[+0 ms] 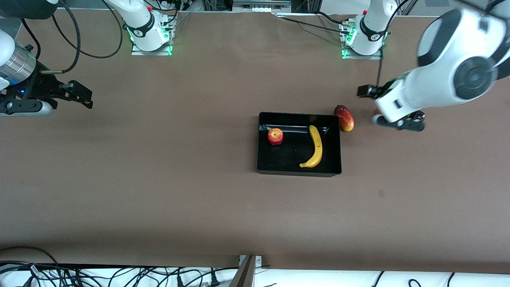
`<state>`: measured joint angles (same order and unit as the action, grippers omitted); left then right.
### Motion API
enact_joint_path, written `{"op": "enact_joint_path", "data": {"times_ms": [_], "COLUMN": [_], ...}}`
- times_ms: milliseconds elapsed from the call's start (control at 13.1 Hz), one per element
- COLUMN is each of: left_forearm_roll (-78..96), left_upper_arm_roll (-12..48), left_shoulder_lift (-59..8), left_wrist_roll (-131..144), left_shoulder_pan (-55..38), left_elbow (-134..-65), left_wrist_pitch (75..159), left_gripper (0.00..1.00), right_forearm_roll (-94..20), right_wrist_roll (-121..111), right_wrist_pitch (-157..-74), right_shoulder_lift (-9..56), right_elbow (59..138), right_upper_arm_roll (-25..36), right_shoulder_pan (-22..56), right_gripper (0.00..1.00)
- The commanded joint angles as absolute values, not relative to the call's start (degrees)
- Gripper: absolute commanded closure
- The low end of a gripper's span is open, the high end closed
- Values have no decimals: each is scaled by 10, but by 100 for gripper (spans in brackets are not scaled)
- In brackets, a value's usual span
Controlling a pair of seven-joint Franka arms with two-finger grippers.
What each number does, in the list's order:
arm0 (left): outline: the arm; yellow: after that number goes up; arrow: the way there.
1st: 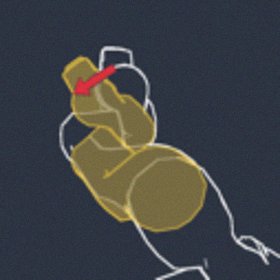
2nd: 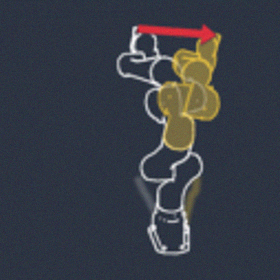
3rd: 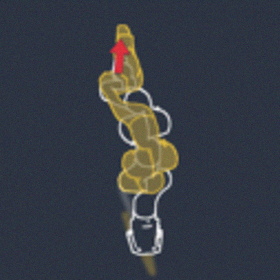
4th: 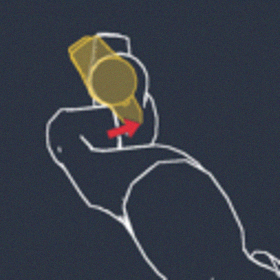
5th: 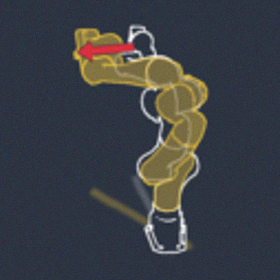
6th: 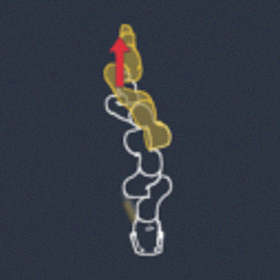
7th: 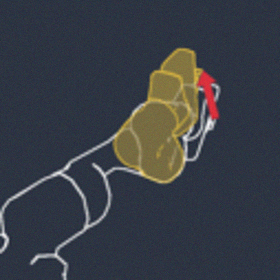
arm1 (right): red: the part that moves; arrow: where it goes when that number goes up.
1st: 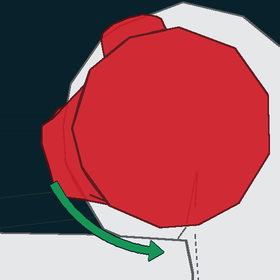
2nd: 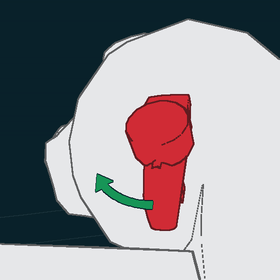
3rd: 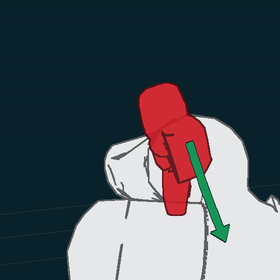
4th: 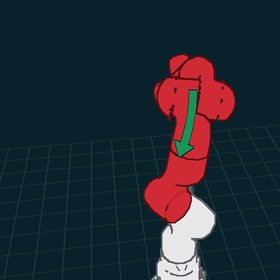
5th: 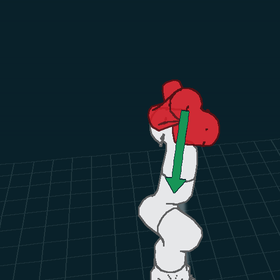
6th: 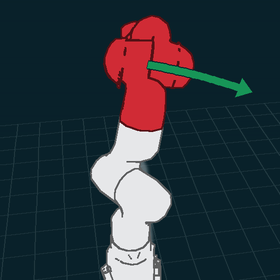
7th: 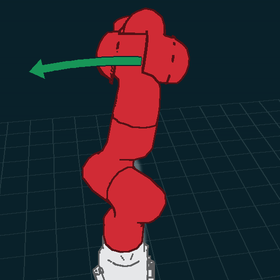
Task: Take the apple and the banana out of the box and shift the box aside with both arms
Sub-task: 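Reach the left gripper into the black tray toward the red apple, then close the left gripper around the red apple in the tray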
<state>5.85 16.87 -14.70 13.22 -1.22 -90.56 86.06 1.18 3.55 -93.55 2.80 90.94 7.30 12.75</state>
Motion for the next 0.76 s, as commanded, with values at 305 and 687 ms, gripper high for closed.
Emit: {"op": "enact_joint_path", "data": {"times_ms": [305,687], "left_forearm_roll": [-27,-105], "left_upper_arm_roll": [225,227], "left_shoulder_lift": [-315,-380], "left_wrist_roll": [374,425], "left_shoulder_pan": [-105,-146], "left_elbow": [-900,-931], "left_wrist_pitch": [1139,1297], "left_gripper": [0,0], "right_forearm_roll": [10,10], "right_wrist_roll": [33,33], "right_wrist_pitch": [-935,-935], "right_shoulder_lift": [30,31], "right_elbow": [904,904], "right_upper_arm_roll": [71,71], "right_shoulder_pan": [124,124], "right_gripper": [0,0]}}
